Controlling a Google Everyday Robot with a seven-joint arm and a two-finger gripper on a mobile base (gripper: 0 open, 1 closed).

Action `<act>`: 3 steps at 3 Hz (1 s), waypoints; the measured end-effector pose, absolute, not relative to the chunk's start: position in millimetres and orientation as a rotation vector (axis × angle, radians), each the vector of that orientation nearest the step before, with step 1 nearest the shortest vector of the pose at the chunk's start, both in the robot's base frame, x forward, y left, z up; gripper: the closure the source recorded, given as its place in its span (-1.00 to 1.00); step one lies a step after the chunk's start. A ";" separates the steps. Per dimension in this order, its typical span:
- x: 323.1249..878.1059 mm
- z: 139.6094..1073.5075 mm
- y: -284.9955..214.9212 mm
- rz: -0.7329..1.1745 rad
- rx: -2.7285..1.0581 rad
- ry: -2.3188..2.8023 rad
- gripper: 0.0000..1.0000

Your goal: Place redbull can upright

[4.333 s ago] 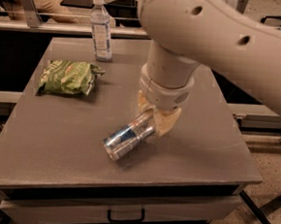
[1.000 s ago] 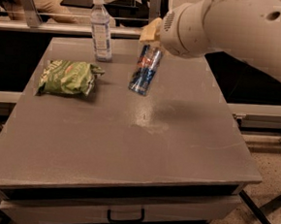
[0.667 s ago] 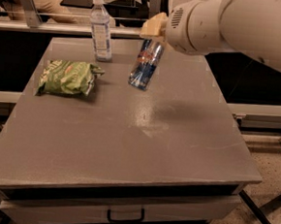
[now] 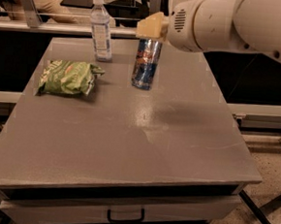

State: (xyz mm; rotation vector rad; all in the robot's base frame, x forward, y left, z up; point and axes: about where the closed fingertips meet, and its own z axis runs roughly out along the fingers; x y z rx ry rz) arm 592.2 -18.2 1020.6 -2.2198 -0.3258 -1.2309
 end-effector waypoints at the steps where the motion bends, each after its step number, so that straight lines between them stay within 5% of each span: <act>1: 590.0 1023.2 -14.4 -1.281 -2.223 -0.439 1.00; 3: 584.8 1022.4 -13.8 -1.314 -2.142 -0.520 1.00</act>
Offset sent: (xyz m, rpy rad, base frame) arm -0.0021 0.0037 0.0023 -0.0628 -0.0570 0.0423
